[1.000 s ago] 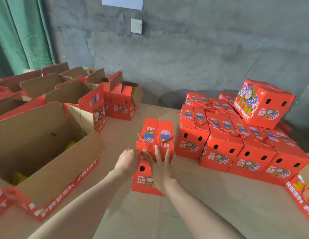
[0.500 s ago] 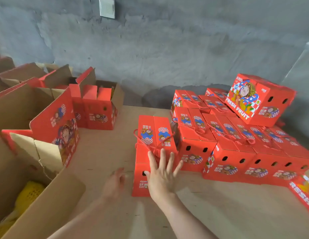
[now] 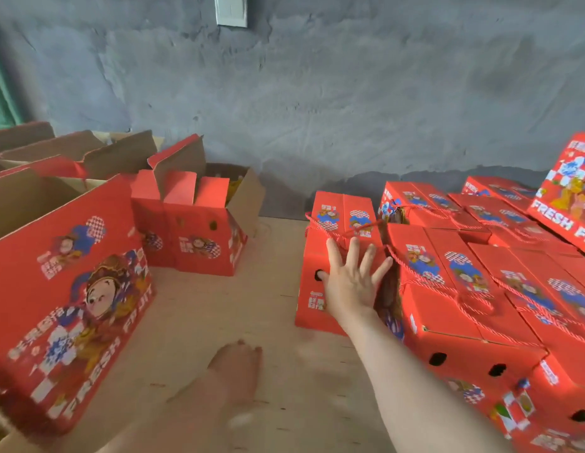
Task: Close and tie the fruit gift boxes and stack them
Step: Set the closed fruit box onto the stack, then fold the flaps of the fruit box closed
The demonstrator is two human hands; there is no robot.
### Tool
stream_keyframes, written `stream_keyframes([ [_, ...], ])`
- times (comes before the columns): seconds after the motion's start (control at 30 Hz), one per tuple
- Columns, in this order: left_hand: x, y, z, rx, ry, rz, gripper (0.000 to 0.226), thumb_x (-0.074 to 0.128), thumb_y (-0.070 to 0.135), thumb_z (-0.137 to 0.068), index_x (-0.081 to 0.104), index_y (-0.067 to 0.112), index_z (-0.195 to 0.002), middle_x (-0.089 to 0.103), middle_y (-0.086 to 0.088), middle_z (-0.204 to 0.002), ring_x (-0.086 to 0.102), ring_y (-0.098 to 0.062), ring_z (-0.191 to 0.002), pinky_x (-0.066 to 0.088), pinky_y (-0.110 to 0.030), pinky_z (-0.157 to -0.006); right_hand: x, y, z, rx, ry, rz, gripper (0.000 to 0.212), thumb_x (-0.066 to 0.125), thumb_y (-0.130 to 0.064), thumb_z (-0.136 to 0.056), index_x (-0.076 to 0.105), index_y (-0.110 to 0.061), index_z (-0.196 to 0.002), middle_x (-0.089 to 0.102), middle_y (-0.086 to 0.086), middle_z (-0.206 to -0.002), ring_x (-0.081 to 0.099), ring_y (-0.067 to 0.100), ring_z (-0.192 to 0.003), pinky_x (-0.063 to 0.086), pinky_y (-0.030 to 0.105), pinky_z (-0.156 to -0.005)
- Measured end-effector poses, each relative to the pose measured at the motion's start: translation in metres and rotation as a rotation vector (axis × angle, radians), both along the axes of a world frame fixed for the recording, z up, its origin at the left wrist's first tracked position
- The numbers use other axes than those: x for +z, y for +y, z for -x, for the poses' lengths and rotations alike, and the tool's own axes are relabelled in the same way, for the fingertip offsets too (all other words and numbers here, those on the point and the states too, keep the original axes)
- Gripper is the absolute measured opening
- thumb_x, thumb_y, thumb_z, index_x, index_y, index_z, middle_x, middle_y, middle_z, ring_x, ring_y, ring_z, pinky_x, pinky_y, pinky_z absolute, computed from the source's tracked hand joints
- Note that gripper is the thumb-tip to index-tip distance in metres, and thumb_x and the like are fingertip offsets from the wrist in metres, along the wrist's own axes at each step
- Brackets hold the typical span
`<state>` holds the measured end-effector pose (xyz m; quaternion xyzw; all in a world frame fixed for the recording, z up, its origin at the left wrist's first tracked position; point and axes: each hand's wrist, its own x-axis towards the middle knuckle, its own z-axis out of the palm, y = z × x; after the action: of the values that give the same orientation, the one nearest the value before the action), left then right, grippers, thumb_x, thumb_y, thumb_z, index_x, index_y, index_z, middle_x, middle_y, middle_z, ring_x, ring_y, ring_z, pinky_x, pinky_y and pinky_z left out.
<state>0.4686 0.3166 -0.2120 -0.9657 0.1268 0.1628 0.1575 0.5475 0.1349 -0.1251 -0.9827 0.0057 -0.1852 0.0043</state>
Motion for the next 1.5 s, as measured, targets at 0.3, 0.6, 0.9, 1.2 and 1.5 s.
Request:
stream_keyframes([
  [0.3, 0.013, -0.001, -0.019, -0.027, 0.005, 0.008, 0.026, 0.047, 0.015, -0.088, 0.068, 0.010, -0.102, 0.068, -0.011, -0.104, 0.064, -0.028, -0.096, 0.048, -0.032, -0.081, -0.025, 0.012, -0.021, 0.125, -0.172, -0.183, 0.084, 0.050, -0.006, -0.085, 0.008, -0.037, -0.152, -0.016, 0.014, -0.158, -0.013, 0.048, -0.141, -0.004, 0.066, -0.109],
  [0.6, 0.010, 0.010, -0.014, -0.104, 0.037, -0.037, 0.034, 0.039, 0.017, -0.093, 0.052, 0.010, -0.124, 0.061, -0.014, -0.120, 0.055, -0.033, -0.113, 0.041, -0.037, -0.091, -0.022, 0.008, -0.041, 0.106, 0.057, 0.057, 0.072, 0.044, -0.021, -0.096, 0.002, -0.043, -0.150, -0.033, 0.011, -0.152, -0.026, 0.051, -0.136, -0.008, 0.070, -0.105],
  [0.9, 0.020, 0.029, -0.006, -0.059, 0.116, 0.092, 0.049, 0.044, 0.009, -0.091, 0.038, 0.021, -0.139, 0.047, -0.013, -0.135, 0.050, -0.034, -0.117, 0.043, -0.042, -0.096, 0.020, 0.002, -0.092, 0.003, 0.327, 0.063, 0.074, 0.052, -0.016, -0.086, 0.021, -0.042, -0.148, -0.031, 0.006, -0.154, -0.022, 0.047, -0.139, 0.018, 0.052, -0.114],
  [1.2, 0.021, 0.046, 0.006, 0.120, 0.124, 0.267, 0.061, 0.047, 0.022, -0.094, 0.022, 0.012, -0.148, 0.028, -0.010, -0.153, 0.034, -0.030, -0.137, 0.030, -0.044, -0.110, 0.003, 0.091, -0.014, 0.541, 0.335, 0.014, 0.082, 0.042, -0.001, -0.087, 0.000, -0.023, -0.154, -0.024, 0.001, -0.157, -0.016, 0.026, -0.146, 0.005, 0.042, -0.119],
  [1.5, 0.009, 0.092, -0.005, 0.383, 0.056, 0.117, 0.089, 0.061, 0.070, -0.073, 0.047, 0.001, -0.129, 0.049, -0.017, -0.133, 0.047, -0.035, -0.122, 0.042, -0.042, -0.099, -0.028, 0.204, -0.037, 0.559, 0.409, -0.116, 0.069, 0.044, -0.009, -0.092, 0.010, -0.015, -0.152, -0.012, 0.004, -0.160, -0.004, 0.033, -0.146, 0.016, 0.051, -0.114],
])
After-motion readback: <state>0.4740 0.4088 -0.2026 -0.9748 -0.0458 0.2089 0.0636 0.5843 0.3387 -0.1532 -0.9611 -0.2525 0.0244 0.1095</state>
